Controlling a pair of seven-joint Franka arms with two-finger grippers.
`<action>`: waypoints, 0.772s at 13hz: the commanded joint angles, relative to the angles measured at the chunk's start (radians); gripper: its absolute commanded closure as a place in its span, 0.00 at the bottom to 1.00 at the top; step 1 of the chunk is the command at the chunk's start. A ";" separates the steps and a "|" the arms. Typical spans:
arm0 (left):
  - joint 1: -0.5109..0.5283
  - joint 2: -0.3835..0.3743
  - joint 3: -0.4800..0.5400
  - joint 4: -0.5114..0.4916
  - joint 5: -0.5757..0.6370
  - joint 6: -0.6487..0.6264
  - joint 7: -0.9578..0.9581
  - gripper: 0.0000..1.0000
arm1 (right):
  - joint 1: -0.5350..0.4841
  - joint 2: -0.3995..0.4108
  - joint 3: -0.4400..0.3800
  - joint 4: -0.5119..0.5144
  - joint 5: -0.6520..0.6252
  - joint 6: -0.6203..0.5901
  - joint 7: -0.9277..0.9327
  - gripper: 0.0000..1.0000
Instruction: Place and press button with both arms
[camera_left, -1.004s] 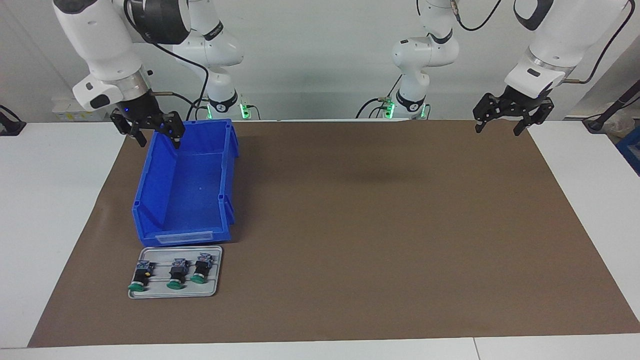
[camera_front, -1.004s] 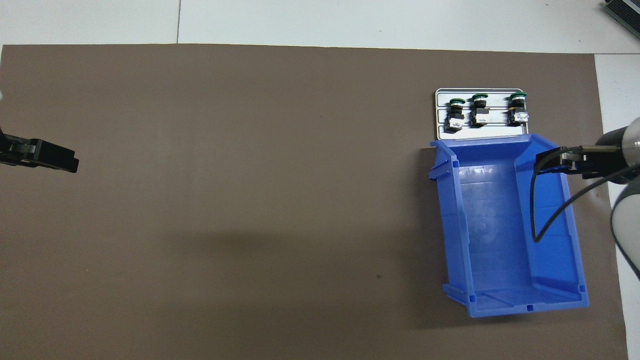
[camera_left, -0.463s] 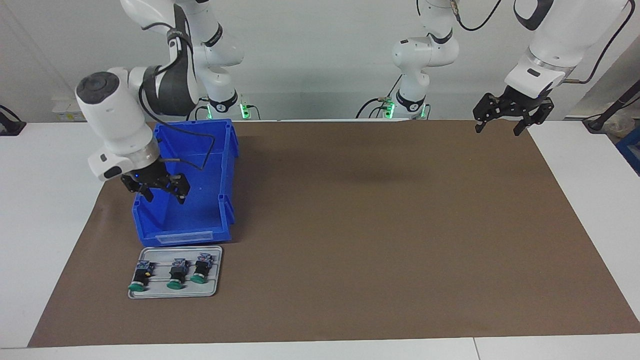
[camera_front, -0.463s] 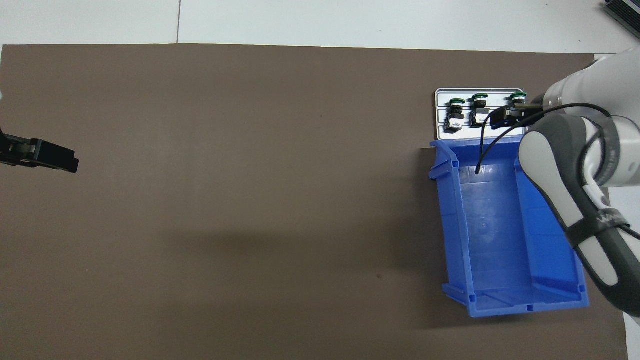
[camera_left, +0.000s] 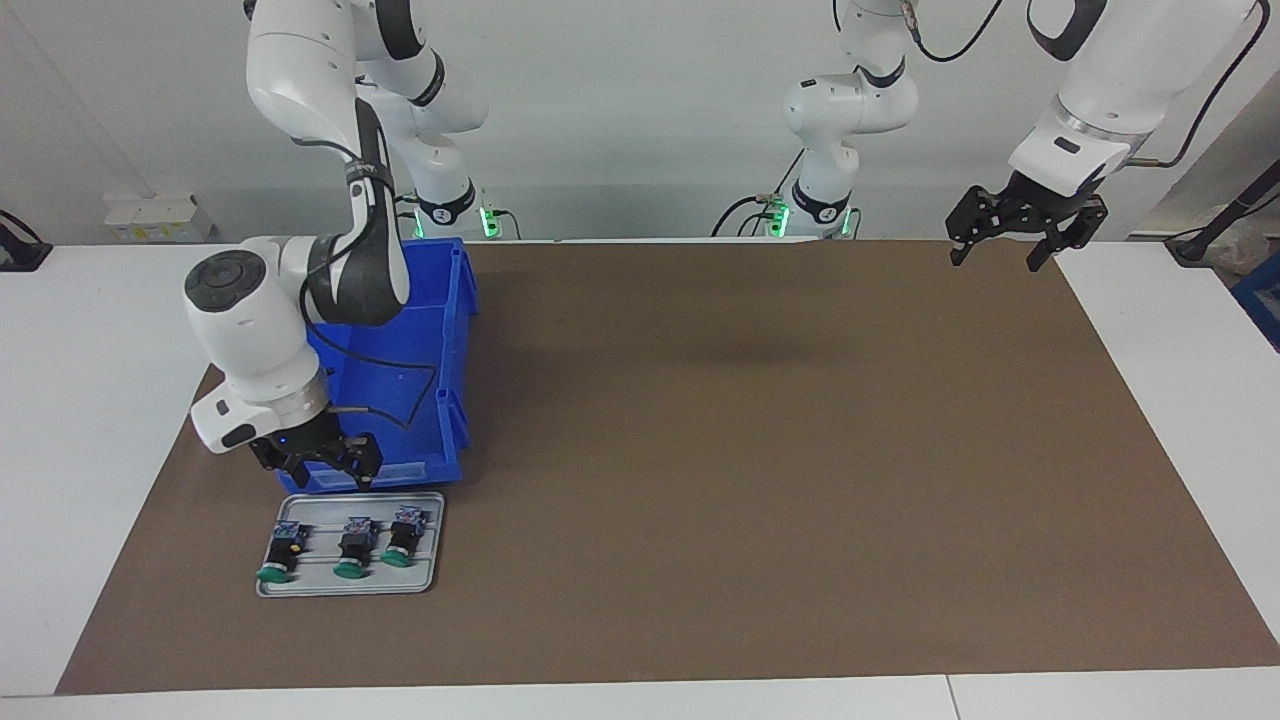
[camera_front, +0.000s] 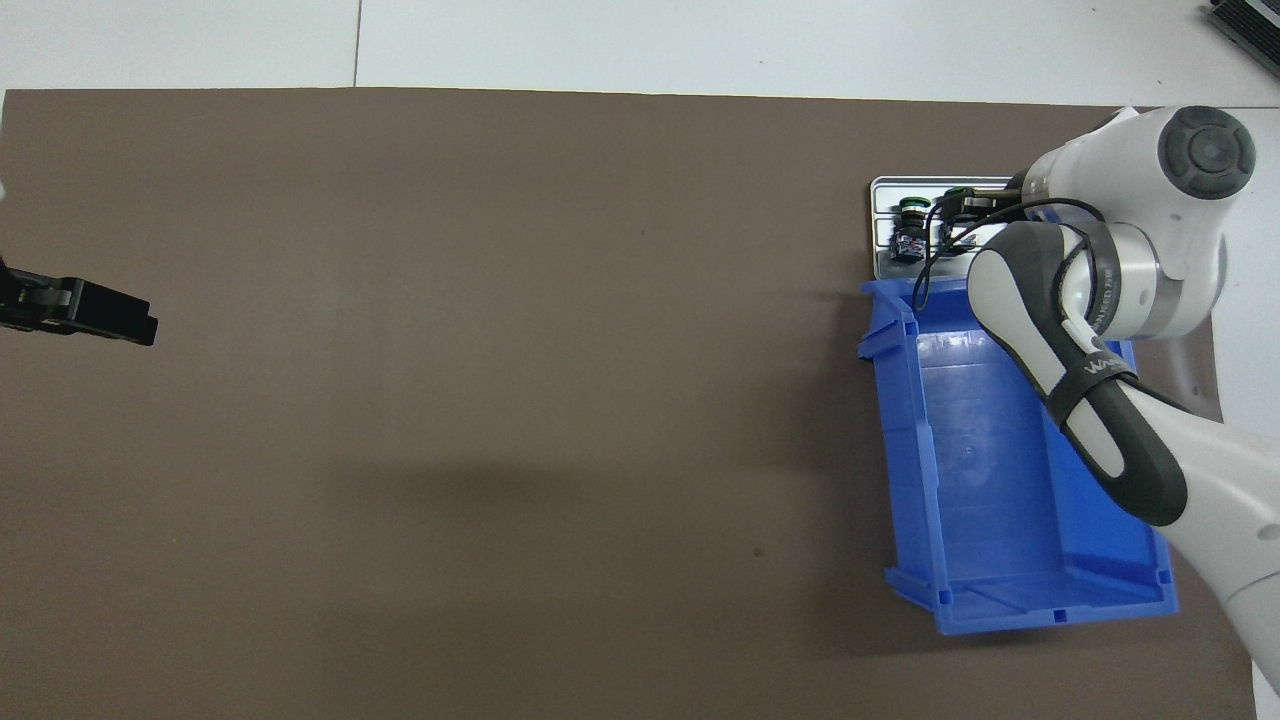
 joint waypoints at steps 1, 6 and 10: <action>0.013 -0.029 -0.010 -0.031 0.012 -0.004 0.002 0.00 | -0.014 0.058 0.004 0.042 -0.008 0.053 -0.022 0.19; 0.013 -0.029 -0.010 -0.031 0.012 -0.004 0.002 0.00 | -0.030 0.087 0.004 0.049 -0.001 0.082 -0.022 0.22; 0.013 -0.029 -0.010 -0.031 0.012 -0.004 0.002 0.00 | -0.028 0.116 0.004 0.038 0.002 0.128 -0.019 0.27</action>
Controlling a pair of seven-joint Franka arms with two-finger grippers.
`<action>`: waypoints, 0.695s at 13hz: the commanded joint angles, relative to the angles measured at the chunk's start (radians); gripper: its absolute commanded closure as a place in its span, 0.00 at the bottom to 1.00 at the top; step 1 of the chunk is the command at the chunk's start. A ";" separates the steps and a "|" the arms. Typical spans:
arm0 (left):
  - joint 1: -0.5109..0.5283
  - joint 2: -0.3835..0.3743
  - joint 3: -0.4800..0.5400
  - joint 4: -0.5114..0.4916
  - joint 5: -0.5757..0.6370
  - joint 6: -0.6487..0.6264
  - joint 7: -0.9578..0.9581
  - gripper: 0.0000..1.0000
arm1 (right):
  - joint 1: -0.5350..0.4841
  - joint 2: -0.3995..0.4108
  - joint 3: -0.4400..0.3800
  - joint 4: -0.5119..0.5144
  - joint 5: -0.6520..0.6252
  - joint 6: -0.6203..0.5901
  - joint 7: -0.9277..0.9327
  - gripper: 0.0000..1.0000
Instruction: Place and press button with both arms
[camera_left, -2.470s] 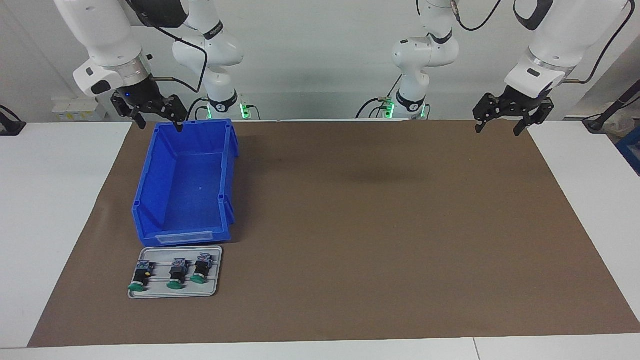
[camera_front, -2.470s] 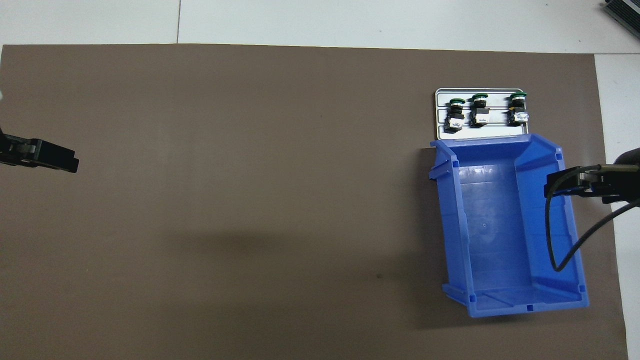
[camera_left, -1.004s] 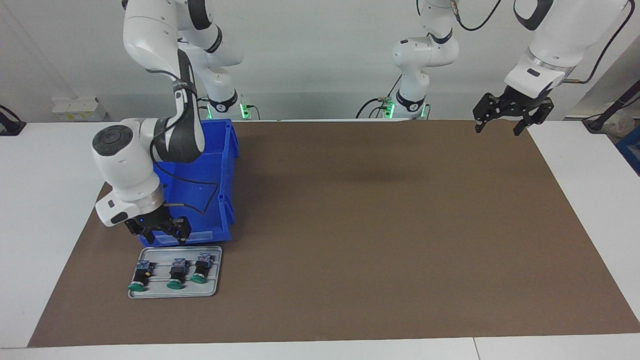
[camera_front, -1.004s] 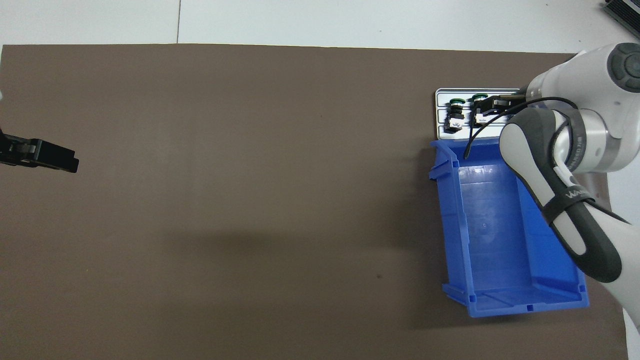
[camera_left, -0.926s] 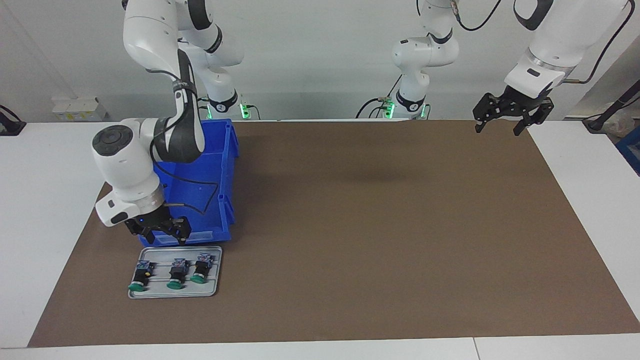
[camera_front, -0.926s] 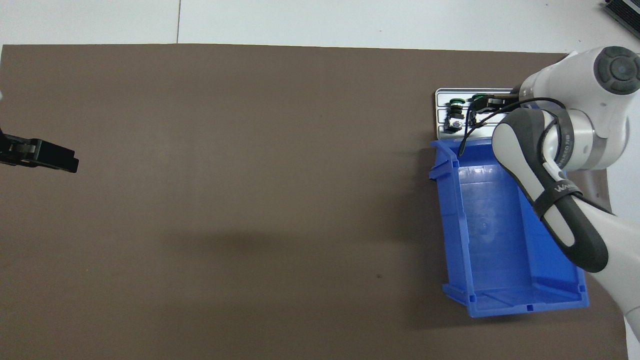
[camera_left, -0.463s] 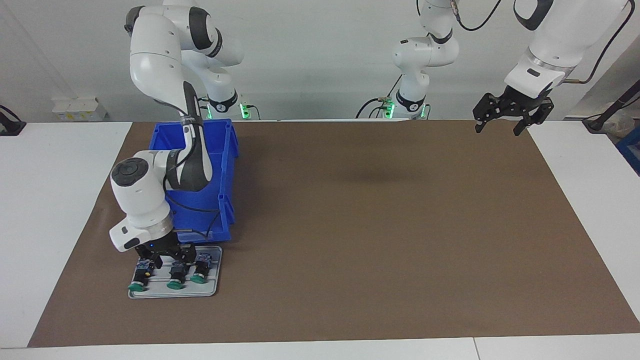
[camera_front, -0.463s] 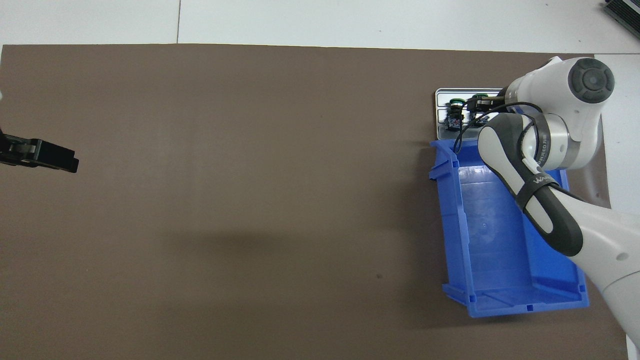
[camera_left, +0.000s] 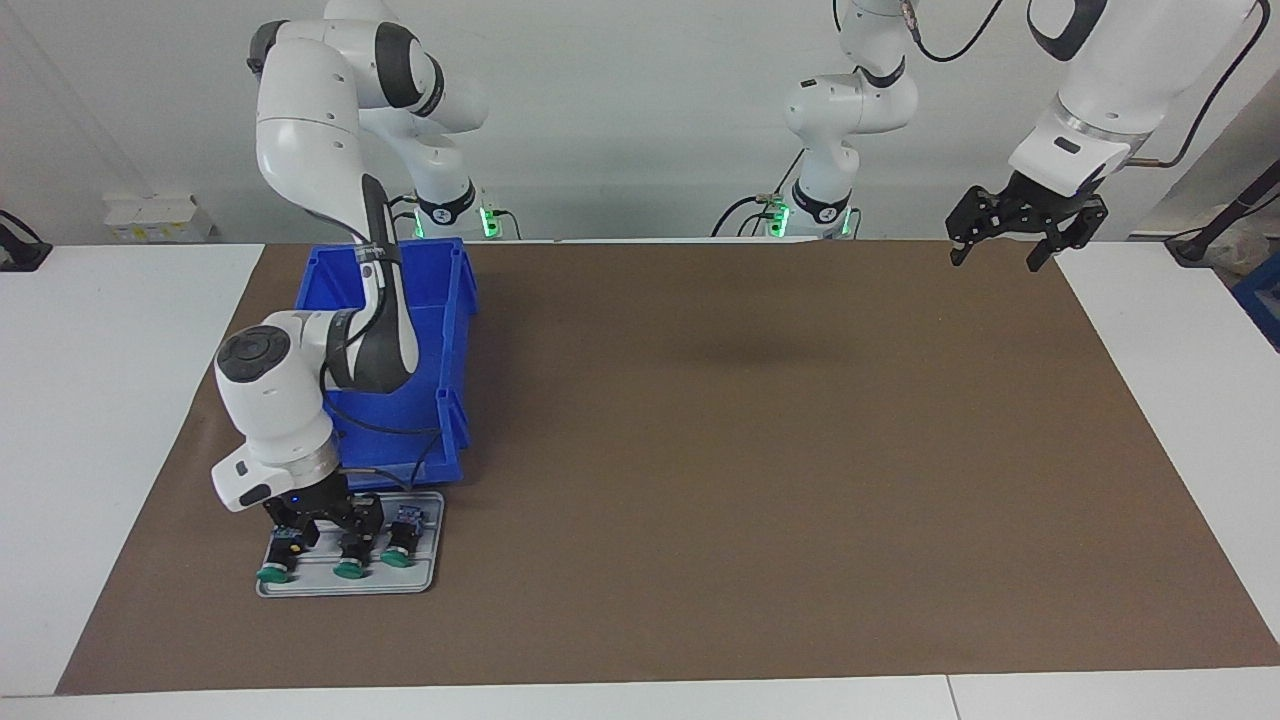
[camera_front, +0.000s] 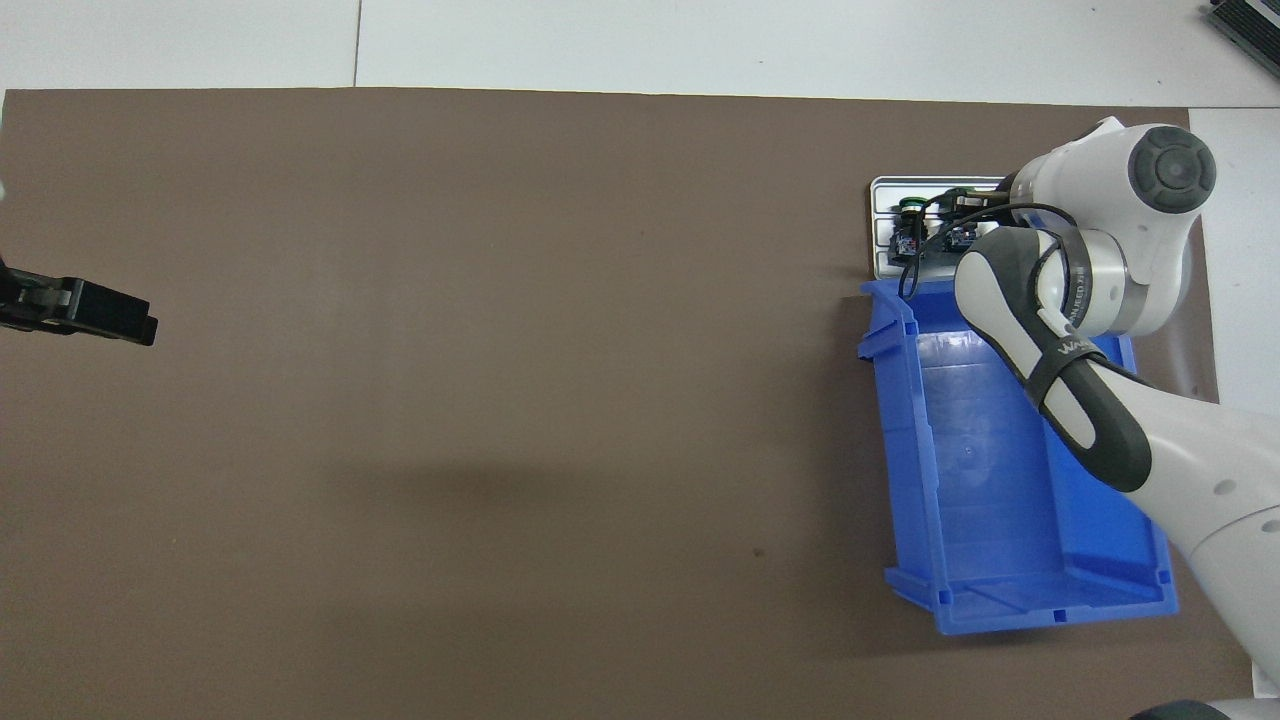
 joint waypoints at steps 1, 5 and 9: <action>0.013 -0.029 -0.010 -0.031 0.012 -0.004 0.002 0.00 | -0.008 0.027 0.008 0.011 0.002 0.026 -0.015 0.30; 0.013 -0.027 -0.010 -0.031 0.012 -0.004 0.002 0.00 | 0.010 0.027 0.010 0.006 0.002 0.006 0.019 0.42; 0.013 -0.029 -0.010 -0.031 0.012 -0.004 0.002 0.00 | 0.010 0.025 0.010 0.012 -0.001 -0.011 0.021 0.72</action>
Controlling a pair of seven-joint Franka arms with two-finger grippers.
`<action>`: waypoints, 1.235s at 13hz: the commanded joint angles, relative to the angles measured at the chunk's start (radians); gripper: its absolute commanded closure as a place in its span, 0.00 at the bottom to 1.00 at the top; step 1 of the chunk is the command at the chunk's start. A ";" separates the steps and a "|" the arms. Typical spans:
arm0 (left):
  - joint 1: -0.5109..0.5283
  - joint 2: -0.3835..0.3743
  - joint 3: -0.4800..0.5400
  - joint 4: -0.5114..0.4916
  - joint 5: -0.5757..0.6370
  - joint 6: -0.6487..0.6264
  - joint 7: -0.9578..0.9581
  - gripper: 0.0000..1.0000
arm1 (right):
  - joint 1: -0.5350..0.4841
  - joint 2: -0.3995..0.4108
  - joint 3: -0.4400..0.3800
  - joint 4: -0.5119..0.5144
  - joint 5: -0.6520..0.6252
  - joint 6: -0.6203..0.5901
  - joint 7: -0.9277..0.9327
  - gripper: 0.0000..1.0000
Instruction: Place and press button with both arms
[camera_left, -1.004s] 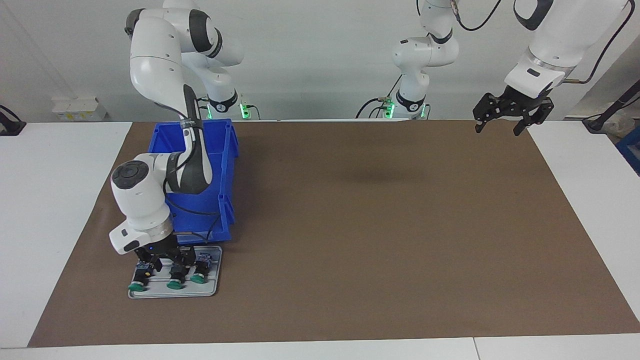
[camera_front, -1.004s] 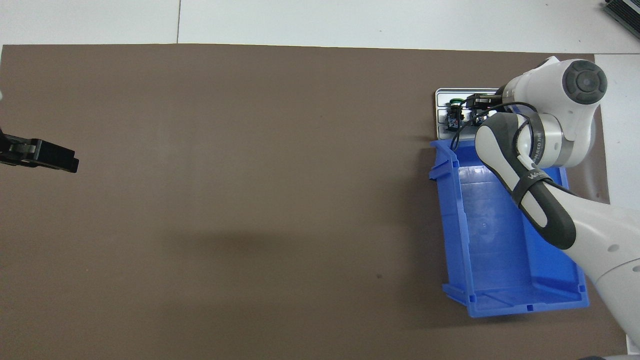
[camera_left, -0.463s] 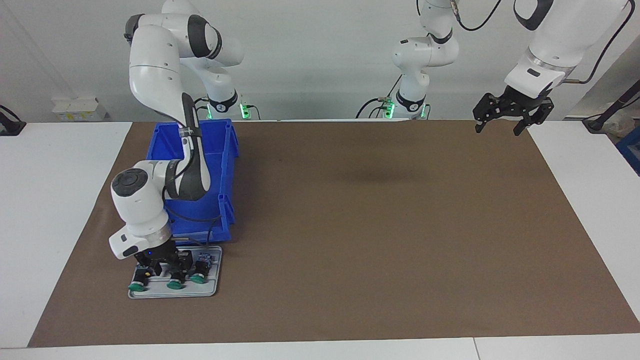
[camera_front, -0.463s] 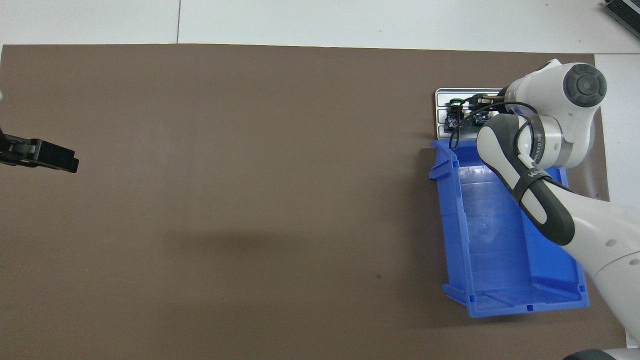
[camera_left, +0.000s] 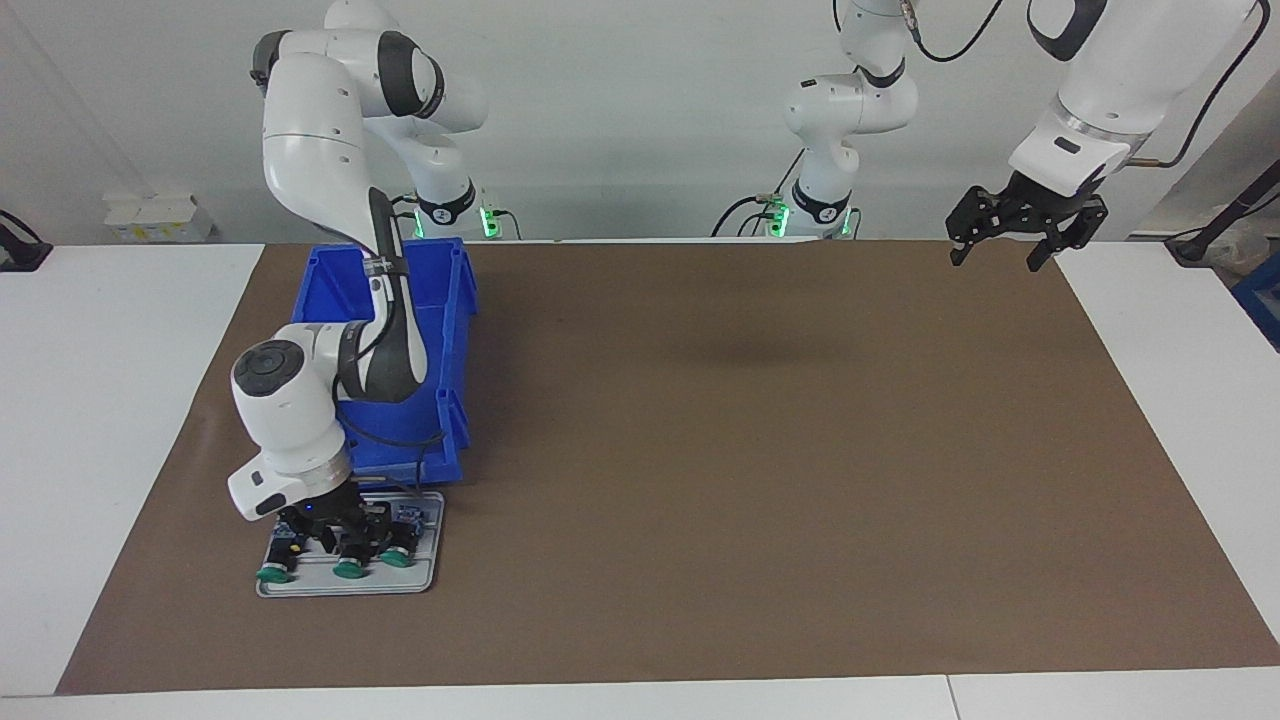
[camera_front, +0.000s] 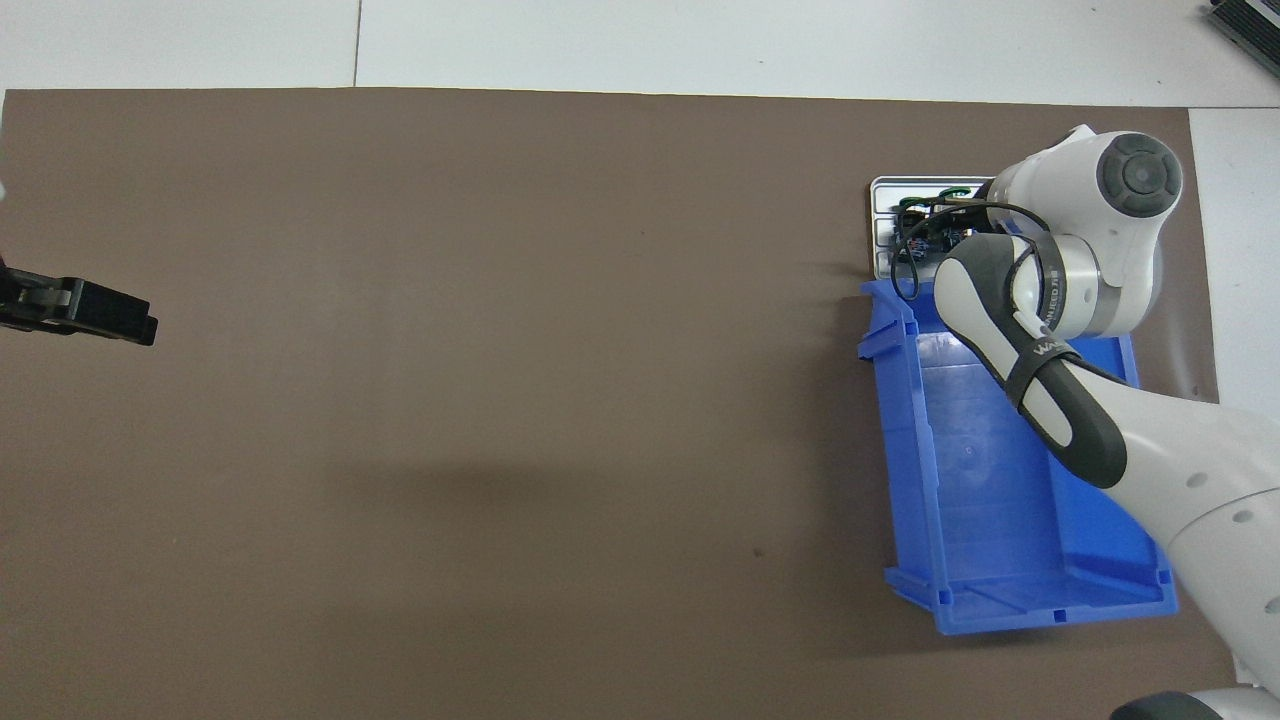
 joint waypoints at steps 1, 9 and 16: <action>0.013 -0.029 -0.010 -0.031 0.012 -0.004 0.002 0.00 | -0.006 0.007 0.003 0.018 -0.004 -0.024 0.012 0.79; 0.013 -0.029 -0.010 -0.031 0.012 -0.004 0.002 0.00 | 0.060 -0.028 0.009 0.265 -0.017 -0.416 0.014 0.96; 0.013 -0.027 -0.010 -0.031 0.012 -0.004 0.002 0.00 | 0.250 -0.071 0.006 0.331 -0.020 -0.586 0.390 0.97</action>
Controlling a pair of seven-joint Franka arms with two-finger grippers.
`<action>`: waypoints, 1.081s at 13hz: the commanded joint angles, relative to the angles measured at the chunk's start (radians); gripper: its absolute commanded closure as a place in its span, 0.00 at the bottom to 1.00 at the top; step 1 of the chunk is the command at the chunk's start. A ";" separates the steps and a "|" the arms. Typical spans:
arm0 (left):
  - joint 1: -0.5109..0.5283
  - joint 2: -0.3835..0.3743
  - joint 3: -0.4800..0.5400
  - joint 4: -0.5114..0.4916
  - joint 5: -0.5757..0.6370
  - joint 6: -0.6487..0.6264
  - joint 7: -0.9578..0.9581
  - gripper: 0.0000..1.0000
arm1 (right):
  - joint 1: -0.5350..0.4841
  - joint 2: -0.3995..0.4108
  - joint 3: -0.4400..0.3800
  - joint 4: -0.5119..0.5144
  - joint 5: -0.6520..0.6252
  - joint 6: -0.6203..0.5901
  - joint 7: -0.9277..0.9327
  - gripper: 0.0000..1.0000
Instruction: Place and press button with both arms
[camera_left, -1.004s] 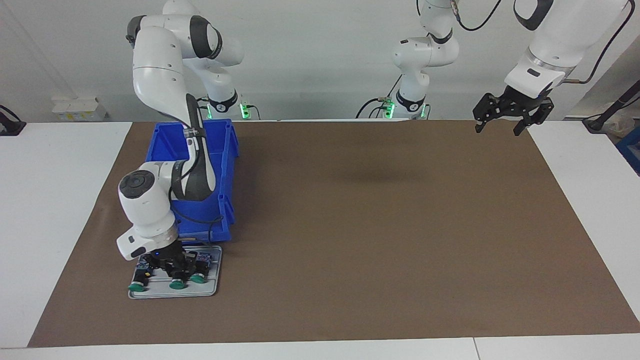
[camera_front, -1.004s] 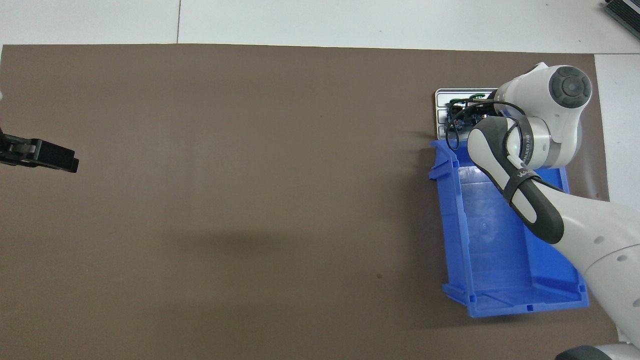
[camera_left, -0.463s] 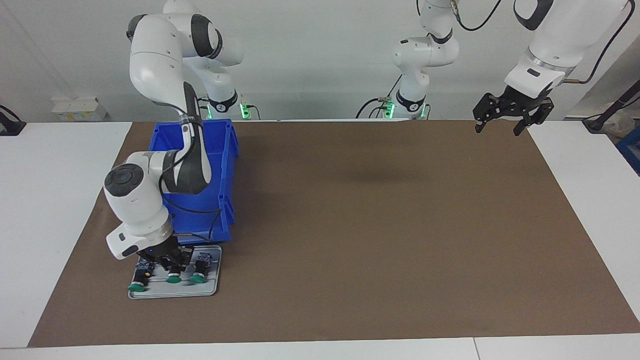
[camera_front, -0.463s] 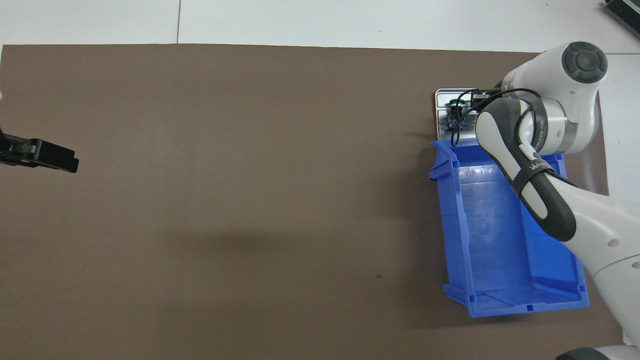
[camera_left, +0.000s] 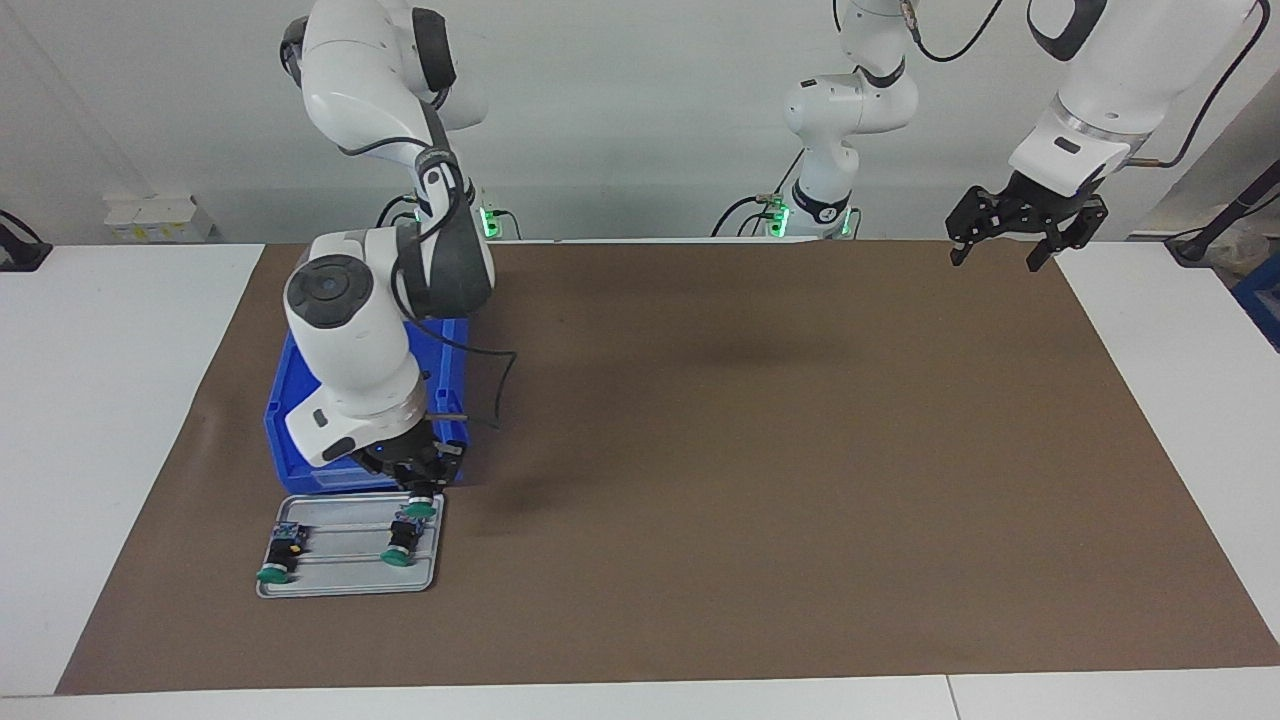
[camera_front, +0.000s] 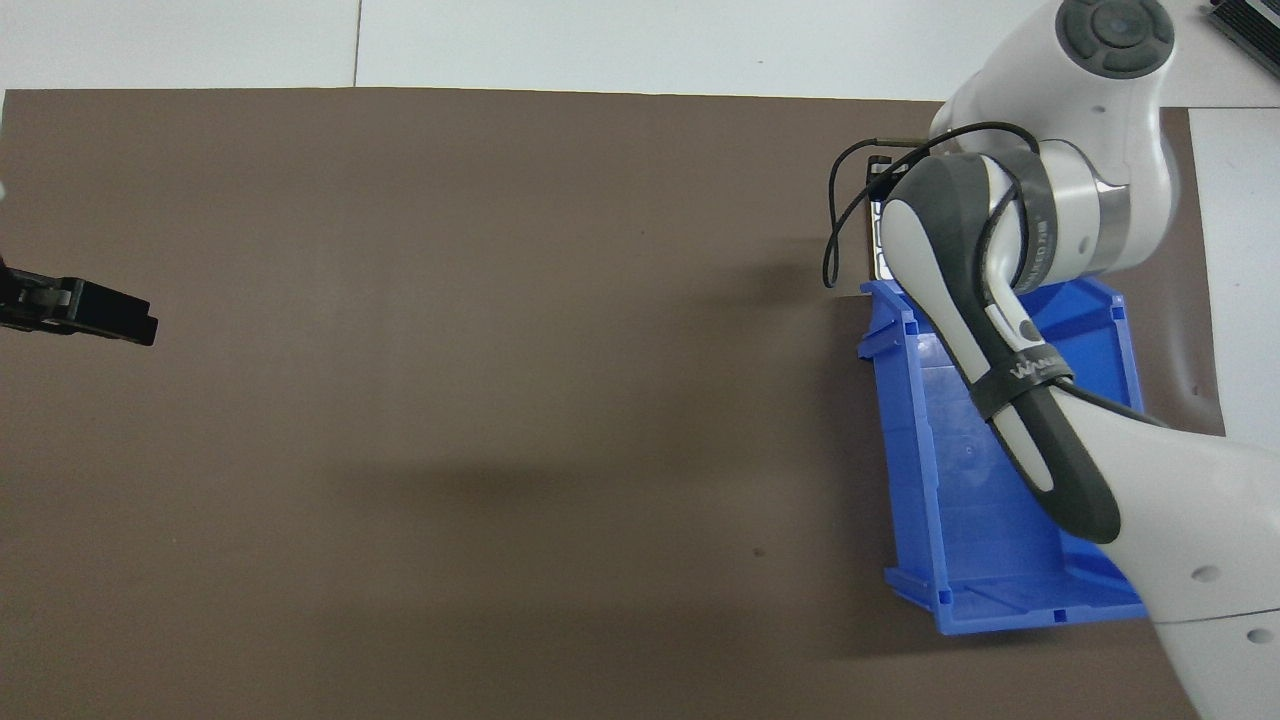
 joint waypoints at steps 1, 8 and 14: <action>0.013 -0.029 -0.010 -0.031 0.012 -0.004 0.002 0.00 | 0.071 0.001 0.001 0.010 -0.017 -0.005 0.197 1.00; 0.013 -0.029 -0.010 -0.031 0.012 -0.004 0.002 0.00 | 0.289 0.015 0.003 0.010 -0.045 -0.001 0.867 1.00; 0.013 -0.029 -0.010 -0.031 0.012 -0.004 0.002 0.00 | 0.407 0.140 0.000 0.106 -0.062 0.013 1.343 1.00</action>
